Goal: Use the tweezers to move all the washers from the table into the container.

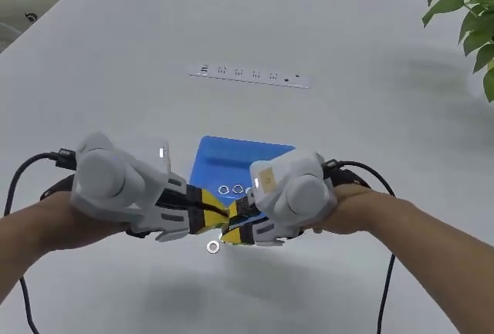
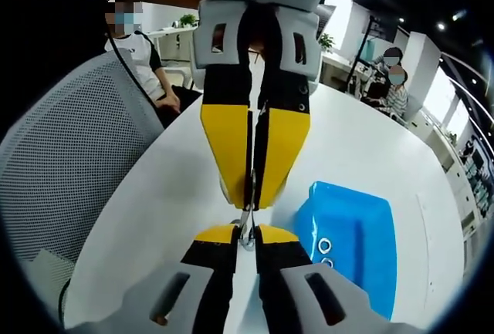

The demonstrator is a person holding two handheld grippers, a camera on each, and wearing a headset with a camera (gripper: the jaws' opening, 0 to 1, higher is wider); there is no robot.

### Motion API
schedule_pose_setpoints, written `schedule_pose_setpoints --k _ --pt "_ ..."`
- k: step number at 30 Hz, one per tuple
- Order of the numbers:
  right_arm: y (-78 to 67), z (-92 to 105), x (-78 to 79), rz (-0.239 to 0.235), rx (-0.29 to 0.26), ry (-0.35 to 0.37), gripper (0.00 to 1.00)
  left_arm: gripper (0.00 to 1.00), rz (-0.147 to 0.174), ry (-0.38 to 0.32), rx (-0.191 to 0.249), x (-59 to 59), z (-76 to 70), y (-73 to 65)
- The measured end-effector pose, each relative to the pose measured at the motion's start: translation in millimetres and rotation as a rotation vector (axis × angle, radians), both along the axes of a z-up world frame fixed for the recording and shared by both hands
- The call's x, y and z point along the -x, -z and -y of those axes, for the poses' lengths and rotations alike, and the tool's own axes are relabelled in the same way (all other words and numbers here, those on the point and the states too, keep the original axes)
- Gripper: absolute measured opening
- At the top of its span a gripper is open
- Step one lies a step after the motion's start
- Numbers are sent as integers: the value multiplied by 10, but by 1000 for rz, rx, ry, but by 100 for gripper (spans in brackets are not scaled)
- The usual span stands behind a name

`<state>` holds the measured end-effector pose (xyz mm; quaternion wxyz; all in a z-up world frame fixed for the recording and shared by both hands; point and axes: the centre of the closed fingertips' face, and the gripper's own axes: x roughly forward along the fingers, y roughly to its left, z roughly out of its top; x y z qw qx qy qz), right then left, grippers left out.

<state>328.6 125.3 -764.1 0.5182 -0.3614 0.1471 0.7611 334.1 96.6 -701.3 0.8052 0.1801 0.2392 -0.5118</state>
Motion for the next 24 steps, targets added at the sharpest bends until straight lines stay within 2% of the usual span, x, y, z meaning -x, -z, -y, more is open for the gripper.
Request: schedule_pose_setpoints --k 12,20,24 --pt "3 3 6 0 3 -2 9 5 2 13 -10 7 6 5" --pt "-3 -4 16 -5 4 1 9 6 -5 3 -2 21 -6 2" --pt "-30 -25 13 -4 -4 3 9 14 4 -3 8 54 -14 -4"
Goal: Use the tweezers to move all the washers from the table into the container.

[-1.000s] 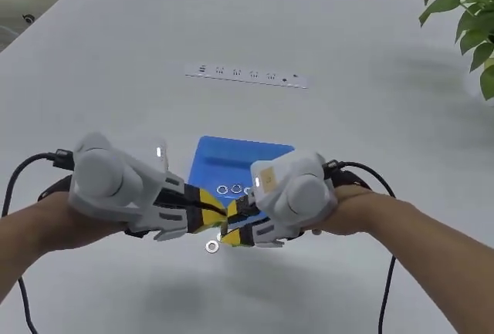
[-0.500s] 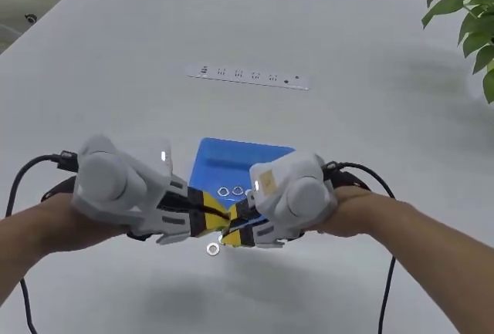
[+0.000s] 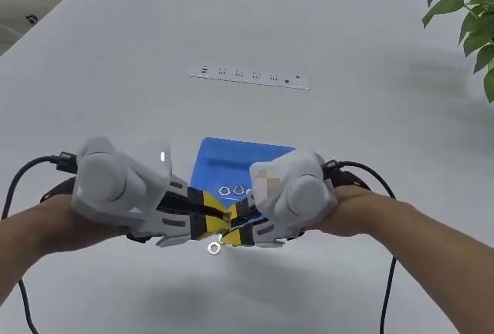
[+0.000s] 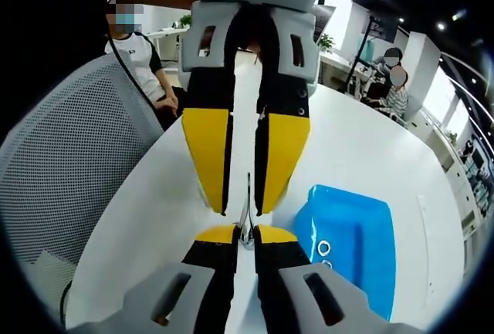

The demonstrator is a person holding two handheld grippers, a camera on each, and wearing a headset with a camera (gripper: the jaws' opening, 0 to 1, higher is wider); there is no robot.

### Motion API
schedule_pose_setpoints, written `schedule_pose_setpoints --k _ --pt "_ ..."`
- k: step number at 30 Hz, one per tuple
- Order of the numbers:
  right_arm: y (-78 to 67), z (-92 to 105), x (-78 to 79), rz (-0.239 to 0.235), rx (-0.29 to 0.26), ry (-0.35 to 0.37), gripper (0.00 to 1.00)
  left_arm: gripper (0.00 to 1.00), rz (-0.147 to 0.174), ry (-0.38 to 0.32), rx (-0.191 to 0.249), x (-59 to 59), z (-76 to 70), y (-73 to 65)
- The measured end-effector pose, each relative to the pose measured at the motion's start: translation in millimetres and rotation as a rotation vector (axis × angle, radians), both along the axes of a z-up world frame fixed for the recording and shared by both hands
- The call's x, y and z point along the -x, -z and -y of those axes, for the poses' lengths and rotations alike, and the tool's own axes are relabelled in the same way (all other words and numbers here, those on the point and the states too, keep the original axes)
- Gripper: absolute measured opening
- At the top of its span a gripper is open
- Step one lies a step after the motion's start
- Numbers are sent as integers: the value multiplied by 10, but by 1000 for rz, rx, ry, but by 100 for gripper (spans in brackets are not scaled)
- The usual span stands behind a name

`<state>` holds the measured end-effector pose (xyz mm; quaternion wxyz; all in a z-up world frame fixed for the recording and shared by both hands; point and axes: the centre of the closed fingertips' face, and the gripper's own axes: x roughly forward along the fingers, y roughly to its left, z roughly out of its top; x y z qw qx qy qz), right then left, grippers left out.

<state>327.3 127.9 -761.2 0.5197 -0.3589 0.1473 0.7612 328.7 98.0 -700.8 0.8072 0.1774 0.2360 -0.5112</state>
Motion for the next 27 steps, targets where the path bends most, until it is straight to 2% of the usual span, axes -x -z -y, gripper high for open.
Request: schedule_pose_setpoints --k 3,6,10,12,15,21,27 --pt "-37 -16 2 2 -5 0 9 23 9 -19 35 16 0 -34" --pt "-86 -22 9 11 -7 -5 9 33 31 -44 59 17 -28 -67" --pt "-173 -26 14 19 -17 -8 9 51 18 -92 83 34 -80 -56" --pt "-210 -24 7 24 -19 -9 9 58 24 -105 89 49 -102 -46" --pt "-267 -18 1 28 -20 -10 9 69 16 -129 102 60 -124 -29" --pt "-432 1 -47 44 -30 -11 9 78 3 -144 118 109 -131 -10" --pt "-579 26 -109 55 -37 -5 9 88 9 -154 130 115 -149 -8"
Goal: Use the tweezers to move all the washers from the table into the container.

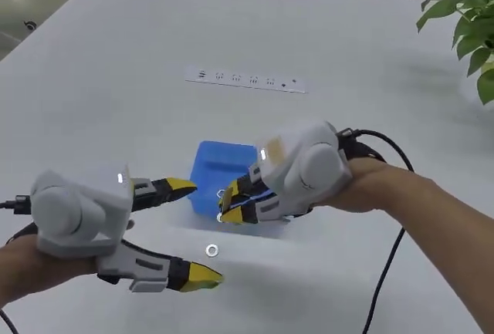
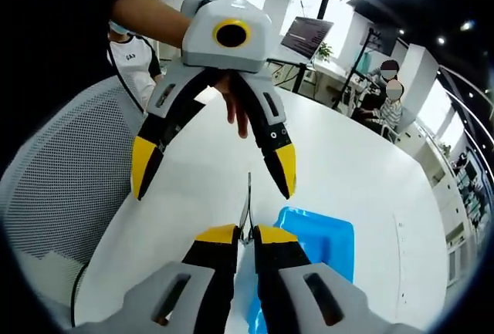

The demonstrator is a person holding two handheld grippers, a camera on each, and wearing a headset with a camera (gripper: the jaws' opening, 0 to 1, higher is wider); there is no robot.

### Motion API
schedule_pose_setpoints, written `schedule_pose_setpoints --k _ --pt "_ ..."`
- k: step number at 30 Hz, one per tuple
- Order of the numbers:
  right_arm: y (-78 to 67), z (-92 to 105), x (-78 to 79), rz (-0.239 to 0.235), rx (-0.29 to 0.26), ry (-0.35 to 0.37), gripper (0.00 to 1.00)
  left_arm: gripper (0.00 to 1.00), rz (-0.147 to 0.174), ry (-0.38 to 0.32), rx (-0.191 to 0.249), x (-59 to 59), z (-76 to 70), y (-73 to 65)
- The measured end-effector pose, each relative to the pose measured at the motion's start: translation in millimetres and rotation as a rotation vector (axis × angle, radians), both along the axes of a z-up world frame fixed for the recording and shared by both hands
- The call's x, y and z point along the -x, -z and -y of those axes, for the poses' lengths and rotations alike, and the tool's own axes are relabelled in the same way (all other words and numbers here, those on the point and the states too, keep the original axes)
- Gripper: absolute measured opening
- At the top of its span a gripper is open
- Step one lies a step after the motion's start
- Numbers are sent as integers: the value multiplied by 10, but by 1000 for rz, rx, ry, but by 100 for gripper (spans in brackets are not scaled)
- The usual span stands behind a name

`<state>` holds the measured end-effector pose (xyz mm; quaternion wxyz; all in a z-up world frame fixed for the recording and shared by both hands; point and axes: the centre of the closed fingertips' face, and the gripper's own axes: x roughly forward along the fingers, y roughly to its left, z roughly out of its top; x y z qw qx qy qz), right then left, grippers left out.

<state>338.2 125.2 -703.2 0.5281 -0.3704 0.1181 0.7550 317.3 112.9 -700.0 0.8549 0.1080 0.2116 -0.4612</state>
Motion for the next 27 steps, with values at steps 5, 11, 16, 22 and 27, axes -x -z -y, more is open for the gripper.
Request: schedule_pose_setpoints --k 5,11,16,22,27 --pt "-104 33 -55 5 -1 8 9 94 11 0 4 7 0 -23" --pt "-230 83 -129 6 -7 22 9 98 14 -1 20 15 2 -68" --pt "-296 125 -227 4 -15 44 9 99 20 -5 26 16 6 -101" --pt "-345 172 -401 12 -25 84 9 99 22 -7 35 27 11 -129" --pt "-339 209 -540 17 -29 113 9 99 22 -9 36 28 -8 -141"
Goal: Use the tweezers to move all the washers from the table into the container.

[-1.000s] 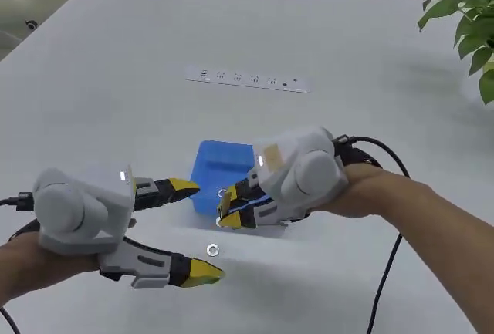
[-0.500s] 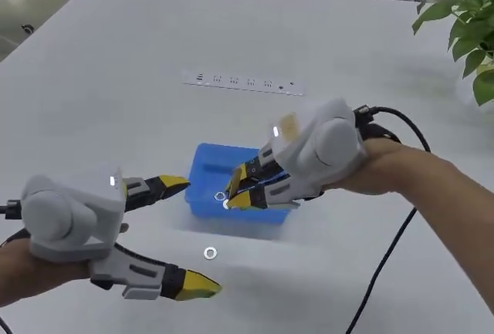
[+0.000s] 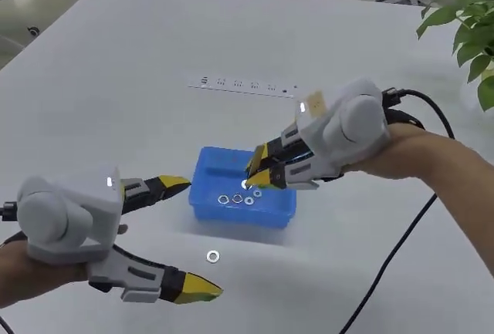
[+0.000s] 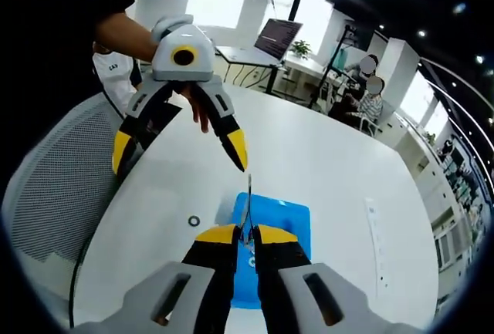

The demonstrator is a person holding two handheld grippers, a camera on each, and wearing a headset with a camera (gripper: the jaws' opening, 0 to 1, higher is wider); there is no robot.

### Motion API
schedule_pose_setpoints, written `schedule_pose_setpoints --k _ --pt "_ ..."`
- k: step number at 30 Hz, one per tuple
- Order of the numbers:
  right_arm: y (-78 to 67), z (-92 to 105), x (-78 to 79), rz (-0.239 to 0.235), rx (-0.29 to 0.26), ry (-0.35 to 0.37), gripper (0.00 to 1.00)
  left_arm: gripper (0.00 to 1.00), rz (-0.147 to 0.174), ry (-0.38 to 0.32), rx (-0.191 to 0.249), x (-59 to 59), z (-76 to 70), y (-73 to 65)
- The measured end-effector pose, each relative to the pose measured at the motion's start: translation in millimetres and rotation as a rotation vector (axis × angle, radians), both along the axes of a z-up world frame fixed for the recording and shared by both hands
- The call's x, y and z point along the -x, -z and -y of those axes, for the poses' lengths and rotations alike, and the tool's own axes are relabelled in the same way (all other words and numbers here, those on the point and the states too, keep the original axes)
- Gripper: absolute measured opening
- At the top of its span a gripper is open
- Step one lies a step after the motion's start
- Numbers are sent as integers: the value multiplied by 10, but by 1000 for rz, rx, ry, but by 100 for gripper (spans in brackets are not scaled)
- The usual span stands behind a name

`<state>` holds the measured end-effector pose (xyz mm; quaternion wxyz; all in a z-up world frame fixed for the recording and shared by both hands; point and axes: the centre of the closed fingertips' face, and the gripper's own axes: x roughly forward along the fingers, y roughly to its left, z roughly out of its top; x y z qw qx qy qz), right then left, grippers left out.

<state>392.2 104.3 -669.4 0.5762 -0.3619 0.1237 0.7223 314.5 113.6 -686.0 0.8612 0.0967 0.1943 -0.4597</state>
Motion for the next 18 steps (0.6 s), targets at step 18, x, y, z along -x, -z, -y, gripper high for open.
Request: schedule_pose_setpoints --k 18 --pt "259 73 -333 18 18 57 9 99 -3 -12 0 -6 -31 -17"
